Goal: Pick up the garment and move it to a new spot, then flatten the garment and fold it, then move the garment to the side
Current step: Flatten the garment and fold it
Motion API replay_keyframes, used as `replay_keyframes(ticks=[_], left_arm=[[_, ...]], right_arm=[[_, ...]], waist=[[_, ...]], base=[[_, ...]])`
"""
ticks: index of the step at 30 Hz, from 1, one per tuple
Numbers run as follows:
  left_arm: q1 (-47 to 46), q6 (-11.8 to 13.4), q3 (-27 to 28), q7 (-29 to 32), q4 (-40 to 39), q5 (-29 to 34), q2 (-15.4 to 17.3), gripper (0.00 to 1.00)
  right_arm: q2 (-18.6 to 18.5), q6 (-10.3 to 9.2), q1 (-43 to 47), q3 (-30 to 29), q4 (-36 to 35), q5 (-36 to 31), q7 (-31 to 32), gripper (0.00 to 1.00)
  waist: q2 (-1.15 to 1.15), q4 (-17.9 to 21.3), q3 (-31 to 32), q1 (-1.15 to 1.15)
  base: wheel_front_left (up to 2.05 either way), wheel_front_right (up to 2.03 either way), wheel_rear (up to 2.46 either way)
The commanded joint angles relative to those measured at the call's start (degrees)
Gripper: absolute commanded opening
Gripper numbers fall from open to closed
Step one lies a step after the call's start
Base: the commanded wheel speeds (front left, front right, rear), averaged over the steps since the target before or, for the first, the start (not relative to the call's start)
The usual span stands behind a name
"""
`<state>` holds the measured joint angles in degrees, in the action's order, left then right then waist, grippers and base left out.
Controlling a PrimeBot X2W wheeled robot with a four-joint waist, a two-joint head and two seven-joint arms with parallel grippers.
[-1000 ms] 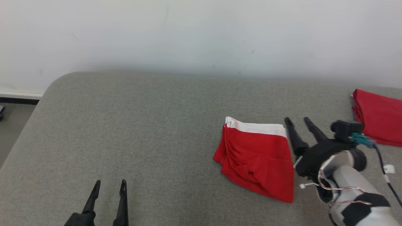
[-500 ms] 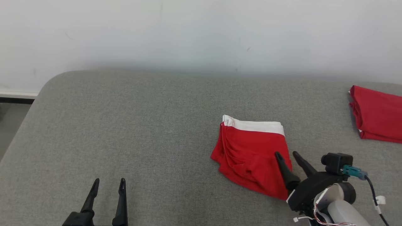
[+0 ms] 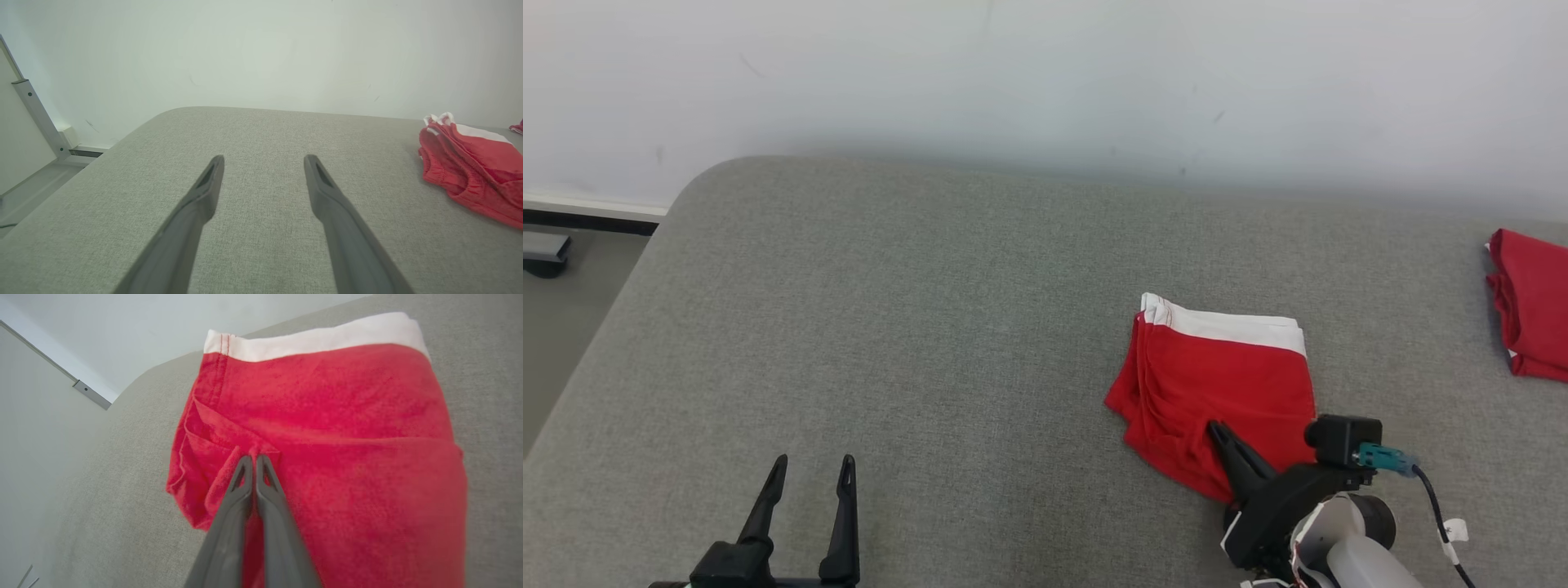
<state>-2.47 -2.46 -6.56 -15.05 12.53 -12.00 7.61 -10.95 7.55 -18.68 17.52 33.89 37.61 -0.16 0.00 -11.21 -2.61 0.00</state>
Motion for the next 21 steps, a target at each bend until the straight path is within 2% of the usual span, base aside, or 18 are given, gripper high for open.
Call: replay_keyframes(ticks=[1, 13, 14, 15, 16, 21], left_arm=[[-0.1, 0.0, 0.2, -0.2, 0.1, 0.7, 0.0, 1.00], [-0.1, -0.2, -0.4, -0.2, 0.7, 0.7, -0.6, 1.00], [0.0, -0.3, -0.5, -0.2, 0.7, 0.7, -0.6, 1.00], [0.0, -0.3, -0.5, -0.2, 0.8, 0.7, -0.5, 1.00], [0.0, -0.3, -0.4, -0.2, 0.9, 0.7, -0.5, 1.00], [0.6, -0.3, 0.0, -0.2, 1.0, 0.6, 0.1, 1.00]], right_arm=[[0.4, -0.17, 0.0, 0.5, -0.3, -0.4, -0.5, 0.00], [2.1, -0.17, 2.7, 9.0, -4.4, 1.8, -3.3, 0.00], [2.1, -0.17, 2.9, 9.4, -4.1, 2.1, -3.2, 0.06], [2.0, -0.17, 2.9, 9.6, -3.8, 2.0, -3.5, 0.58], [2.0, -0.17, 2.8, 9.7, -3.5, 2.1, -3.8, 1.00], [0.9, -0.17, 2.3, 9.7, -3.3, 2.2, -6.2, 1.00]], waist=[[0.00, -0.2, 0.1, 0.00], [0.00, -0.6, 0.9, 0.00], [0.00, -0.6, 1.0, 0.00], [0.00, -0.5, 1.1, 0.00], [0.00, -0.4, 1.2, 0.00], [0.00, 0.5, 1.9, 0.00]], base=[[0.00, 0.00, 0.00], [0.00, 0.00, 0.00], [0.00, 0.00, 0.00], [0.00, 0.00, 0.00], [0.00, 0.00, 0.00], [0.00, 0.00, 0.00]])
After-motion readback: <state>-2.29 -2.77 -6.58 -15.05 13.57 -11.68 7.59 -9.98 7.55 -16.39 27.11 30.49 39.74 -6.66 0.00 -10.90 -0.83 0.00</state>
